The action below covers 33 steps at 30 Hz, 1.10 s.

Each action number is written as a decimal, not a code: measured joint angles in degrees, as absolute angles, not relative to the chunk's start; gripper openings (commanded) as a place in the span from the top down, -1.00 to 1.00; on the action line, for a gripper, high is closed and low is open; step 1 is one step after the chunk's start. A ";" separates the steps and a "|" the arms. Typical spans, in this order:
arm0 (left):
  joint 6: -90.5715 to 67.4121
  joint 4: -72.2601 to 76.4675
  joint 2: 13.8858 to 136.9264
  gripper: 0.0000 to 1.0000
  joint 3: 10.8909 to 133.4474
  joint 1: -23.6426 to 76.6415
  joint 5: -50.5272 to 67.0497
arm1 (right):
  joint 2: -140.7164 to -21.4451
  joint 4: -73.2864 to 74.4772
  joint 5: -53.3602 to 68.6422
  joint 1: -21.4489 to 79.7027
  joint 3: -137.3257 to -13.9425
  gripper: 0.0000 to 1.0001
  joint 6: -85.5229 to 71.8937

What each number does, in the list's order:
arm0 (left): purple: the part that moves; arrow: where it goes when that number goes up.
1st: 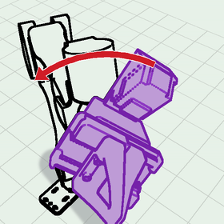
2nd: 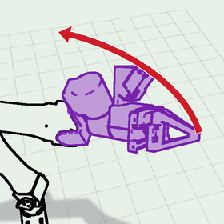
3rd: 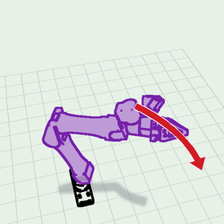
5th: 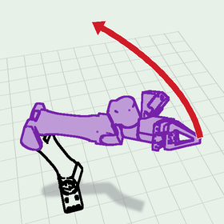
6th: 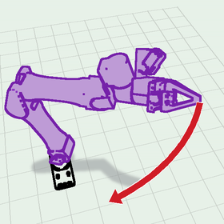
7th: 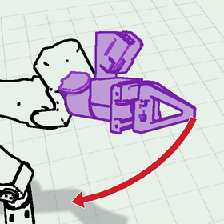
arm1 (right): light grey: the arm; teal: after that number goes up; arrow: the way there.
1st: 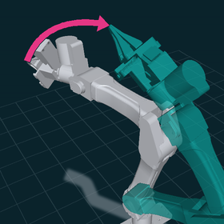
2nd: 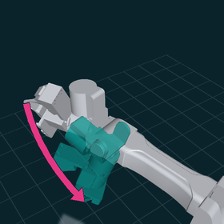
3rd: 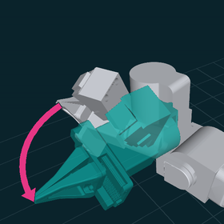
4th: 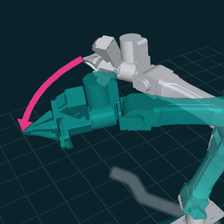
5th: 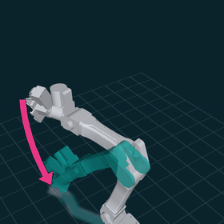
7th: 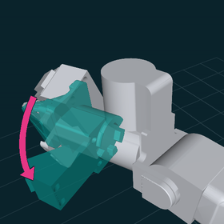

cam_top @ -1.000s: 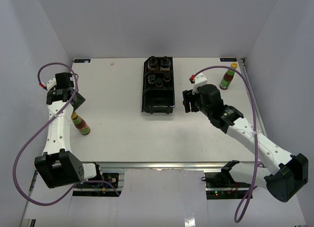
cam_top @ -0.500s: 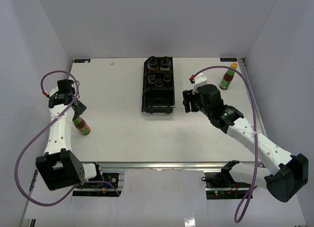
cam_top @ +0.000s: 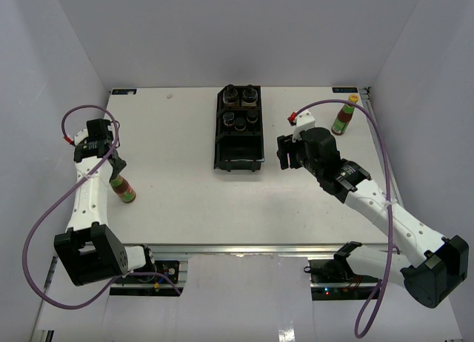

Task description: Organize the condiment bottles

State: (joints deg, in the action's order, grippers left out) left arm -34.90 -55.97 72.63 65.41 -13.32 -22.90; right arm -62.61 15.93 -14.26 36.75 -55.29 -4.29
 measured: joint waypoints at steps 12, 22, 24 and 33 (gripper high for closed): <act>-30.86 -55.21 72.82 1.00 65.88 -13.45 -18.39 | -62.61 15.92 -14.70 36.75 -55.29 -0.37 -4.13; -28.52 -57.63 76.11 1.00 72.57 -8.04 -11.65 | -62.61 15.84 -15.11 36.75 -55.29 -0.37 -4.08; -28.80 -58.17 77.11 1.00 74.43 -4.70 -11.85 | -62.61 15.76 -15.23 36.75 -55.29 -0.37 -4.08; -30.46 -61.77 88.55 1.00 90.91 10.98 -14.26 | -62.59 15.67 -16.12 36.75 -55.29 -0.37 -4.03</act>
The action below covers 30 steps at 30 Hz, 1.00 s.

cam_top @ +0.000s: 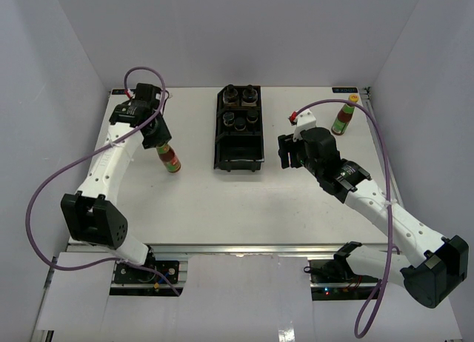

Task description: Organize the condiment bottles

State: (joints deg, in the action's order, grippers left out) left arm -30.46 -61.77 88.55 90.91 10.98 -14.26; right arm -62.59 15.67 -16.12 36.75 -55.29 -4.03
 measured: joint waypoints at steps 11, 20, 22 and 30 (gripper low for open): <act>-27.53 -65.52 106.39 1.00 123.68 26.20 -19.26 | -62.72 15.64 -17.41 36.62 -55.29 -0.37 -4.05; -24.87 -62.55 110.99 1.00 122.58 31.82 -18.60 | -62.72 15.57 -18.92 36.42 -55.29 -0.37 -4.05; -24.49 -61.90 111.20 1.00 121.33 32.21 -18.53 | -62.72 15.57 -19.30 36.42 -55.29 -0.37 -4.05; -23.60 -57.77 111.31 1.00 117.22 33.26 -18.51 | -62.72 15.49 -20.49 36.42 -55.29 -0.37 -4.05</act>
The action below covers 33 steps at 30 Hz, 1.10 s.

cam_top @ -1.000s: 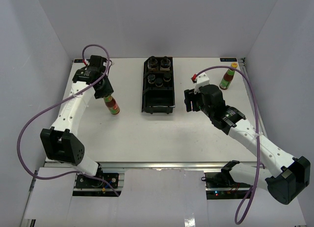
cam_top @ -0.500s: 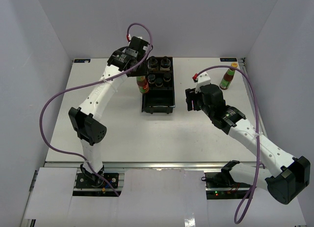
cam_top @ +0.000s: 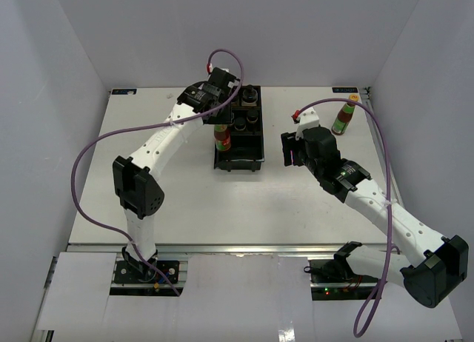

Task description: Organize the condiment bottles

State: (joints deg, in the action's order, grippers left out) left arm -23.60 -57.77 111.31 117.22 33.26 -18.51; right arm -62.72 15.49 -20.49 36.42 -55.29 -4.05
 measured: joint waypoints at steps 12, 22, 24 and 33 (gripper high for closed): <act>-22.92 -49.28 112.12 0.79 107.52 34.39 -16.37 | -62.72 15.24 -21.66 36.38 -55.27 -0.37 -4.05; -22.63 -47.81 112.68 -0.69 107.23 34.39 -15.61 | -62.72 15.05 -22.45 36.34 -55.27 -0.37 -4.05; -22.49 -47.39 112.68 -0.82 107.29 34.39 -15.62 | -62.73 15.05 -22.55 36.32 -55.27 -0.37 -4.05; -22.48 -49.43 112.68 -0.96 112.51 34.41 -15.57 | -64.97 17.28 -22.93 35.90 -59.07 -0.37 -4.09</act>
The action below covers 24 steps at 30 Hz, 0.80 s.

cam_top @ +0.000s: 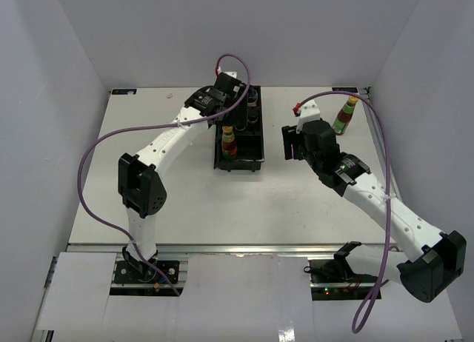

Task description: Organize the condiment bottles

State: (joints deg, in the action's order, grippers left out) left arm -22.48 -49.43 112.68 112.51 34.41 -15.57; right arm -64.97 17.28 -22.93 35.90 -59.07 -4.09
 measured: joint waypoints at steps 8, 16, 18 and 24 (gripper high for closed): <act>-22.67 -53.95 106.48 -0.96 115.54 34.41 -19.55 | -75.14 23.38 -20.36 23.92 -80.36 -0.39 -4.79; -25.67 -53.33 76.81 -0.96 91.58 34.35 -21.28 | -87.07 24.74 -18.82 8.09 -94.66 -0.39 -5.46; -26.67 -50.50 67.79 -0.96 83.19 34.32 -19.26 | -89.20 24.19 -18.35 5.26 -94.64 -0.39 -5.62; -28.54 -45.61 55.35 -0.96 69.72 34.30 -12.92 | -94.18 19.02 -17.51 2.24 -92.15 -0.39 -4.99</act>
State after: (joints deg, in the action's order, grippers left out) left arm -28.54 -45.61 55.35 69.72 34.30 -12.92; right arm -94.18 19.02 -17.51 2.24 -92.15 -4.99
